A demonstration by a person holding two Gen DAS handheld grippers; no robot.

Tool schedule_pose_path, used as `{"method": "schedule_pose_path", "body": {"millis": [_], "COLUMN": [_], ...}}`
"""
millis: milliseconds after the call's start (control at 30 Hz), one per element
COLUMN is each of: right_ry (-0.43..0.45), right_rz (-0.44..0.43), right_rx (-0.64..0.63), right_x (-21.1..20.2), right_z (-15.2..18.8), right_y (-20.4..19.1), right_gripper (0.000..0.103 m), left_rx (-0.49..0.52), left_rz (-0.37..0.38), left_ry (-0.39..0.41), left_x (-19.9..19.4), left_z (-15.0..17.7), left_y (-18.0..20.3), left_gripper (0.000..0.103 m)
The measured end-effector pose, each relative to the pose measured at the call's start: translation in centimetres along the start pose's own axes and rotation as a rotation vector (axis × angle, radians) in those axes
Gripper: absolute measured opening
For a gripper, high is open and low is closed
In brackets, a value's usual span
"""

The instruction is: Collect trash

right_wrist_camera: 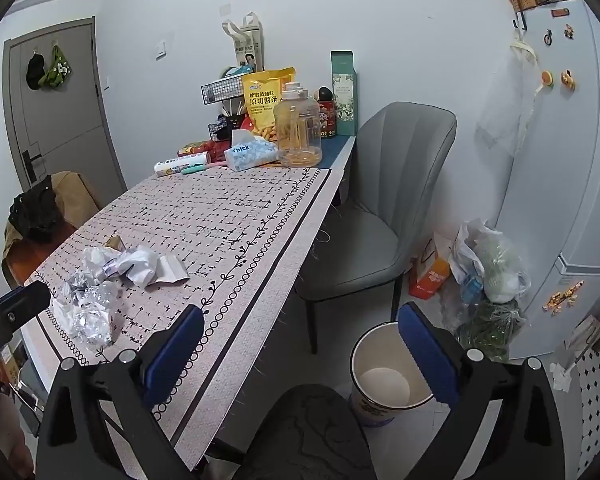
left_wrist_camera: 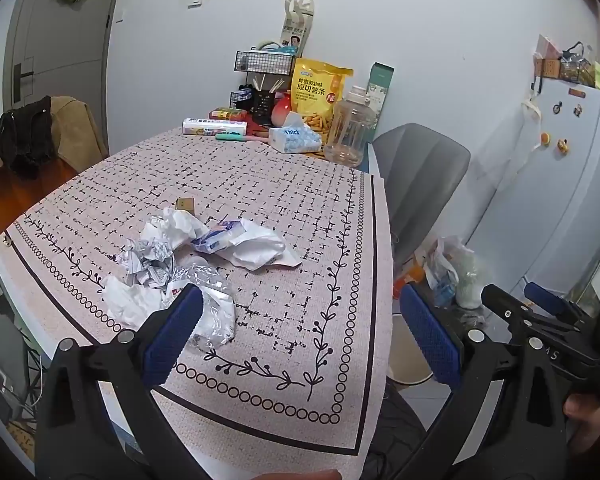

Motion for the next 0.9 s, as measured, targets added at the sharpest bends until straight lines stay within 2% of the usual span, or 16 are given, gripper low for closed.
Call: {"method": "schedule_pose_path", "body": {"millis": [900], "right_ry": [0.003], "right_rz": [-0.036], "right_rx": [-0.021], "right_x": [0.5], "right_z": [0.8], "right_y": [-1.6], "right_gripper": [0.095], "left_rx": [-0.016], "left_rz": [-0.002], "left_ry": [0.036], "left_x": [-0.7], "left_z": [0.0], "left_y": [-1.0], "left_gripper": [0.098]}}
Point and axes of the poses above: each gripper's, at about its wrist camera, not at the fingertips, and x roughly the way its jaws point, y to its right, z to its underside, the point moved 7 cm from there along x, roughly the way its jaws point, and after that the axes turned 11 degrees about x, right-handed, at the moved point
